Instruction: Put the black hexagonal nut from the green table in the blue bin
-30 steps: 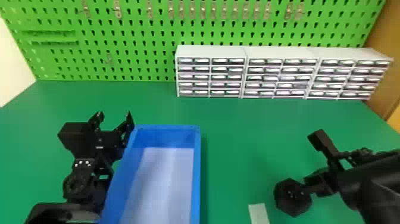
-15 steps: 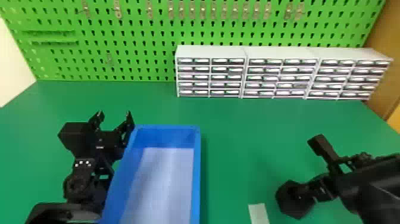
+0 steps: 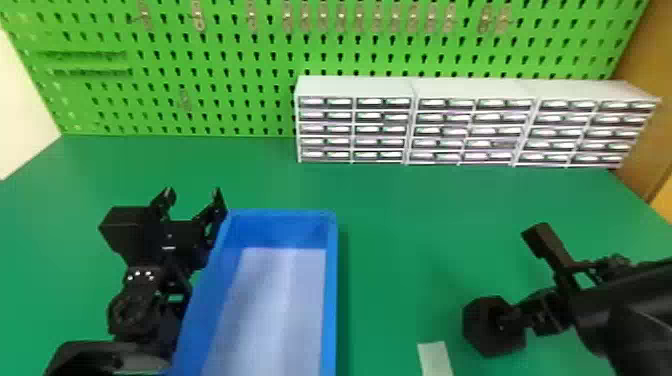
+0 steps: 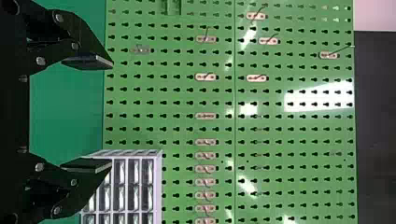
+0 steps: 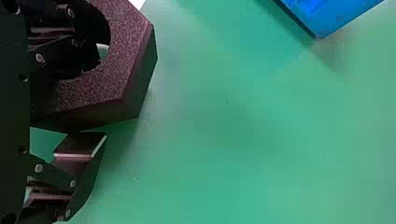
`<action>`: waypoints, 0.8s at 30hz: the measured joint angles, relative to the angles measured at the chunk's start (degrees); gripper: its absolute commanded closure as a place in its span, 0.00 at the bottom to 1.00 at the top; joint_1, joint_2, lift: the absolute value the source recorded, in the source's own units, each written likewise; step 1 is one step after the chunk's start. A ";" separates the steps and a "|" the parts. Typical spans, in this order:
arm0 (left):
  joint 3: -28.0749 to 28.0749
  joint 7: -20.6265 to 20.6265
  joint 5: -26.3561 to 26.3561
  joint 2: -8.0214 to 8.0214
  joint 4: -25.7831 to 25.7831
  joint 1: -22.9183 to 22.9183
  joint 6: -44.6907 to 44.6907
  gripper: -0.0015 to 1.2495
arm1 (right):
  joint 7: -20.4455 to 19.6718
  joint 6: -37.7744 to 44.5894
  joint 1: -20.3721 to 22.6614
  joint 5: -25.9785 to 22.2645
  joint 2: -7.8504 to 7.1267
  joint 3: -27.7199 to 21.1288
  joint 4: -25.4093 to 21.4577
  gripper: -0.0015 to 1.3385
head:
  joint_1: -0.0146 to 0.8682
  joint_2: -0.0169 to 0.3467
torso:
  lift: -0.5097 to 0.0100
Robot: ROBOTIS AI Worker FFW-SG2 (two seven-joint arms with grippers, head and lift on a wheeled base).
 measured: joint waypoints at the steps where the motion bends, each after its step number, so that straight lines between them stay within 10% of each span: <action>1: -0.01 0.00 -0.01 0.00 0.02 0.00 0.00 0.40 | 0.00 -0.03 0.07 -0.30 -0.02 -0.19 -0.09 0.60 | 0.76 0.20 | 0.80; 19: -0.22 0.14 -0.05 -0.01 0.18 0.04 -0.01 0.40 | 0.00 -0.58 1.30 -7.36 -0.31 -3.75 -1.72 0.63 | 0.76 0.20 | 0.80; 24: -0.22 0.38 0.01 -0.02 0.18 0.09 -0.14 0.40 | 0.00 -0.96 1.51 -7.48 -0.20 -3.70 -1.75 0.87 | 0.76 0.20 | 0.80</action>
